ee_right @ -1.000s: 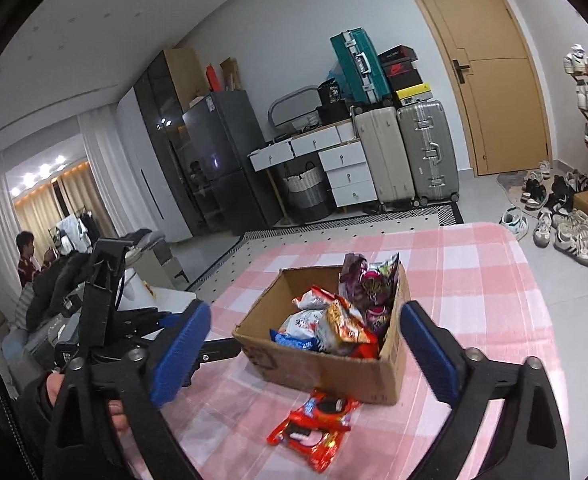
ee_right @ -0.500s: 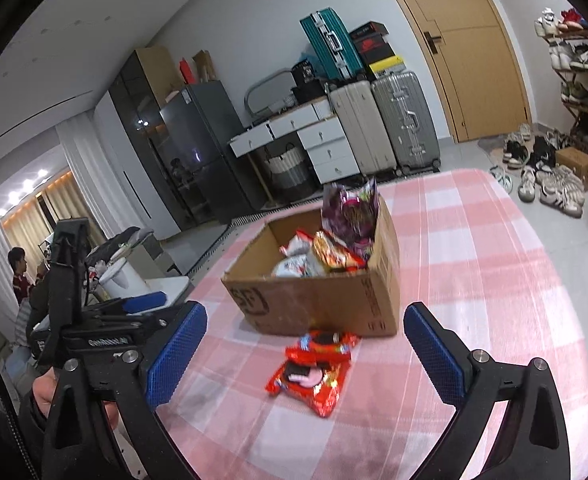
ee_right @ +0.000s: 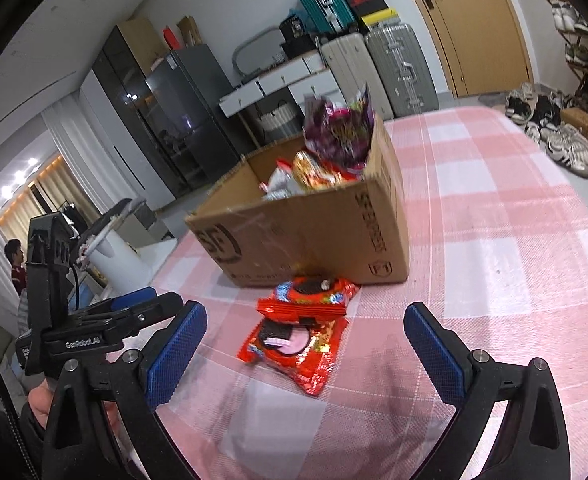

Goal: Organize snacks
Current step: 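Withdraw both grippers from the box toward the red Oreo pack, then close the right gripper on the red Oreo pack and lift it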

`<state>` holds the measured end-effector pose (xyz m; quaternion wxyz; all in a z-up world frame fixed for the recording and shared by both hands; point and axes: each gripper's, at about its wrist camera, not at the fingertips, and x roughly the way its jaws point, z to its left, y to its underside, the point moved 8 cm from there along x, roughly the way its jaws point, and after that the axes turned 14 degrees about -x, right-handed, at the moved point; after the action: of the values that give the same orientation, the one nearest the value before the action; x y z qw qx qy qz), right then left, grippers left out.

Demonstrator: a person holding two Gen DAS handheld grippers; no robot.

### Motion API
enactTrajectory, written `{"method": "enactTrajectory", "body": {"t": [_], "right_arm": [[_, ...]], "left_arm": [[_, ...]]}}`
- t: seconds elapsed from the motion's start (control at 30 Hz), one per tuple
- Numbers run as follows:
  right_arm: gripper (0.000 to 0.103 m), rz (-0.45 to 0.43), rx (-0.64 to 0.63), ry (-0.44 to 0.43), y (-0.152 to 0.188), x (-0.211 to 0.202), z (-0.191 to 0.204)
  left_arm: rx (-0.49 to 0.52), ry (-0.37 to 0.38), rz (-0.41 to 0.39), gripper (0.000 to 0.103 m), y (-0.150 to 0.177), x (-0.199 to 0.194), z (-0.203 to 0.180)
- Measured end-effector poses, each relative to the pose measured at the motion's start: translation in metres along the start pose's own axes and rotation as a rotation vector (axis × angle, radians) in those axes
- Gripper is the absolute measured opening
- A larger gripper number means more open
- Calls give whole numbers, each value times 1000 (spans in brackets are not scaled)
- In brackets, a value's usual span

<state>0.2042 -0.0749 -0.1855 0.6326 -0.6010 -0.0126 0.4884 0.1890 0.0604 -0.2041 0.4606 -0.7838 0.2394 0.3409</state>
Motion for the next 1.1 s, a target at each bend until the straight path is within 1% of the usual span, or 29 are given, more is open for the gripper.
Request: {"method": "enactTrajectory", "body": {"t": [0.23,0.5,0.57,0.63,0.67,0.77,0.83,0.9,0.97,1.1], "right_arm": [[101,43,13,-22,-3,36,-7],[101,115,26,-39,-4,76,-13],[99,121,31,-47,-2,82,-13],[84,122,35,-58,-1,84,-13],[75,125,39,-67,0,85,-13],[56,122,38,-63,1,84,-15],[53,120,48,-75,5,82,-15],[51,108,56,-80,7,77,-16],[51,79,66,-94,6,68,-16],[51,46,69,-98,7,53,-17]], "left_arm": [[-9,5,35,102,4,25,6],[-28,9,81,102,6,49,13],[-29,7,88,102,6,53,13],[-31,4,91,102,6,56,16],[-34,0,96,102,5,59,16],[-41,-4,105,102,5,62,21],[-45,-13,101,102,3,64,23],[-48,-16,101,102,4,60,25],[-48,-16,97,102,4,58,24],[-35,-16,95,102,6,53,20]]}}
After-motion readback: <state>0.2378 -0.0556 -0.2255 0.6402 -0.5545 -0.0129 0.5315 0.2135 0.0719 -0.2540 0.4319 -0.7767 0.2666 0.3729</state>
